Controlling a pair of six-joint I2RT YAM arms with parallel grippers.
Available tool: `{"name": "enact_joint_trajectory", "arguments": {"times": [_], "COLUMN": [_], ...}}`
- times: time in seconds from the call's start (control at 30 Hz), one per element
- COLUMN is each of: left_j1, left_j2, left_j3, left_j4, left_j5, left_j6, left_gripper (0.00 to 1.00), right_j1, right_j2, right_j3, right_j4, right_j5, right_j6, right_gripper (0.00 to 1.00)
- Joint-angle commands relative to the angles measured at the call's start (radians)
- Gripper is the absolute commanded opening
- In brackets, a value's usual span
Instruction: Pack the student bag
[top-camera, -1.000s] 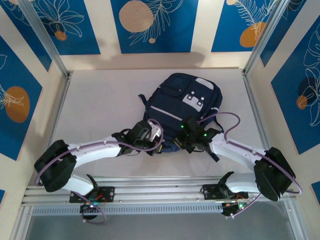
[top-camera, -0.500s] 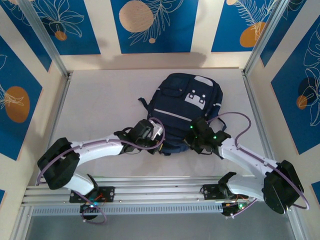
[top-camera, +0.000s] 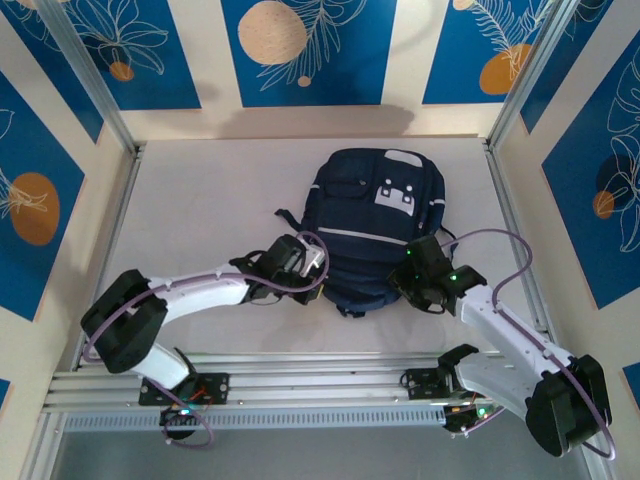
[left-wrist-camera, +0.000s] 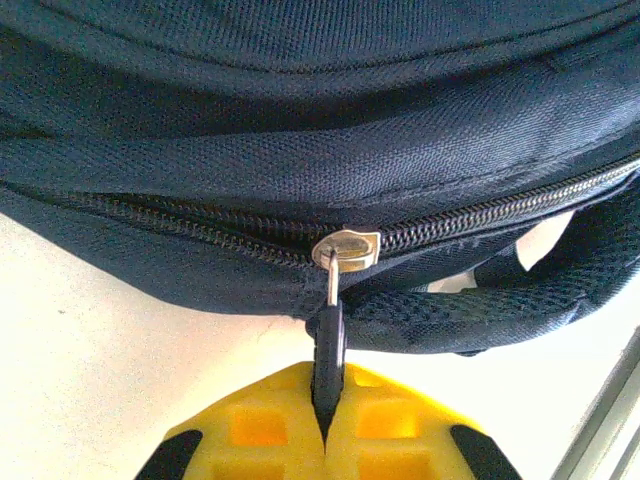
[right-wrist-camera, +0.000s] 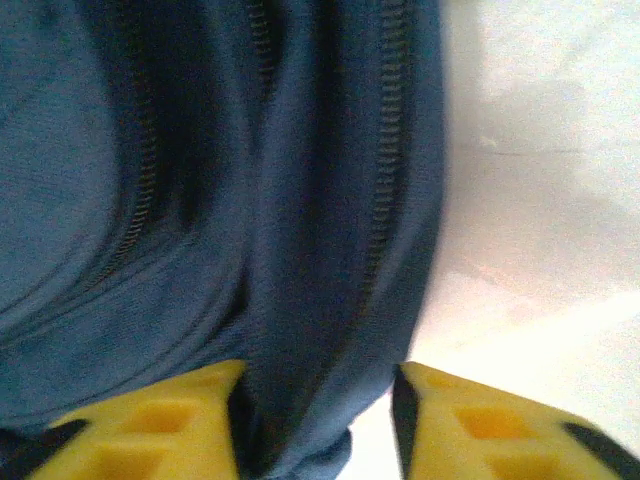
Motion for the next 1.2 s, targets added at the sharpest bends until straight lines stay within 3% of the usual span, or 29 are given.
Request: {"name": "enact_joint_trajectory", "arguments": {"times": [0.0,0.23,0.33,0.47,0.9,1.17], "left_j1": [0.004,-0.039,-0.048,-0.064,-0.096,-0.099], "left_j2": [0.015,0.01,0.004,0.0,0.01,0.012], "left_j3": [0.036,0.022,0.006,0.005,0.004,0.001], "left_j4": [0.005,0.05,0.071,0.078,0.097,0.102], "left_j5": [0.021,0.035,0.043,0.049,0.05,0.052], "left_j6": [-0.004,-0.006,-0.013,-0.014,-0.021,-0.028], "left_gripper": [0.0,0.0,0.0,0.0,0.0,0.0], "right_j1": [0.022,0.201,0.251,0.314,0.384,0.38], "right_j2": [-0.029,-0.159,-0.13,-0.067,0.109,0.238], "right_j3": [0.078,0.064,0.018,0.023,0.057,0.138], "right_j4": [-0.135,-0.091,0.017,0.053,0.179,0.157], "right_j5": [0.034,-0.054,-0.092,-0.026,0.095,0.188], "right_j6": [0.009,0.309,0.419,0.51,0.691,0.681], "right_gripper": [0.51,0.58,0.59,0.58,0.63,0.64]}}
